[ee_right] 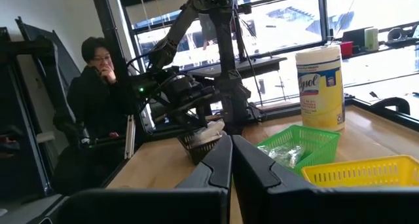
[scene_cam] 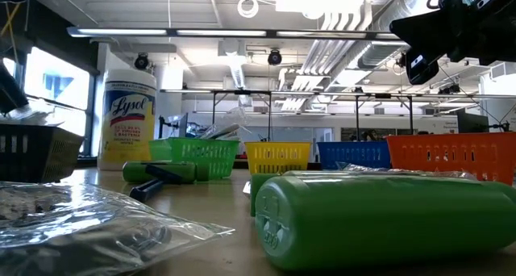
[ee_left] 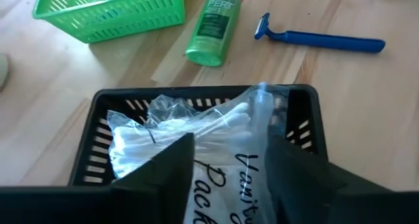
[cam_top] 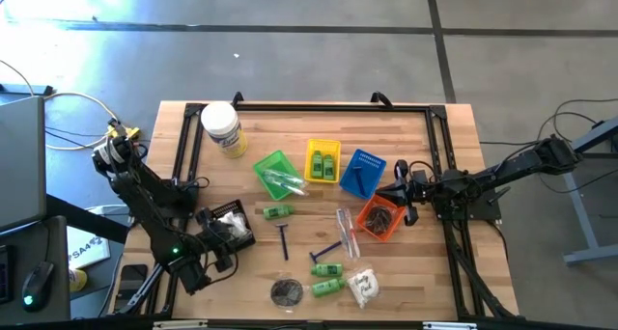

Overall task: Pick & Place Travel size toiletries
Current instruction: Put the cotton pack into the black bin, then put the razor into the blue bin

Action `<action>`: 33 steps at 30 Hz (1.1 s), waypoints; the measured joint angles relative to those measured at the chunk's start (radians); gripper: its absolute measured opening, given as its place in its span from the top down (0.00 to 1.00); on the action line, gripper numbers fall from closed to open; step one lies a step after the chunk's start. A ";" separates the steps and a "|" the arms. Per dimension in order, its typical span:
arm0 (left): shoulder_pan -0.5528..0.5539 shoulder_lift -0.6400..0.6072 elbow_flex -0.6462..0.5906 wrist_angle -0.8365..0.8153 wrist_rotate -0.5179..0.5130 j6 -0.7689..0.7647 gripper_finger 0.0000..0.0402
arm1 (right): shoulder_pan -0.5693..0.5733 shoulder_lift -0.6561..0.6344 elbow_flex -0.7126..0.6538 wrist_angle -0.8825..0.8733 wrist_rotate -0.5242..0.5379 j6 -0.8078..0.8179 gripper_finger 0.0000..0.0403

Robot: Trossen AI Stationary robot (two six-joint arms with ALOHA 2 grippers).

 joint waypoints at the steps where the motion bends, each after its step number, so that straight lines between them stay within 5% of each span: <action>1: 0.000 0.000 0.006 -0.013 0.002 0.008 0.49 | 0.000 0.000 0.000 0.000 0.000 0.000 0.99; 7: 0.000 0.000 0.141 -0.229 0.009 0.025 0.42 | 0.000 0.000 0.000 0.000 0.000 0.000 0.99; 13: 0.000 -0.008 0.325 -0.398 -0.166 0.147 0.47 | 0.000 0.000 0.000 0.007 0.001 0.000 0.99; 23: 0.046 -0.244 0.284 -0.322 -0.398 0.437 0.93 | 0.000 0.000 0.000 0.023 0.001 0.000 0.99; 28: 0.165 -0.386 0.198 -0.086 -0.380 0.764 0.97 | 0.000 0.000 0.000 0.023 0.003 -0.007 0.99; 31: 0.288 -0.433 0.142 0.174 -0.221 1.093 0.99 | 0.000 0.000 0.000 0.023 0.003 -0.012 0.99; 33: 0.375 -0.451 0.100 0.363 -0.024 1.331 0.99 | 0.000 0.000 0.000 0.024 0.003 -0.021 0.99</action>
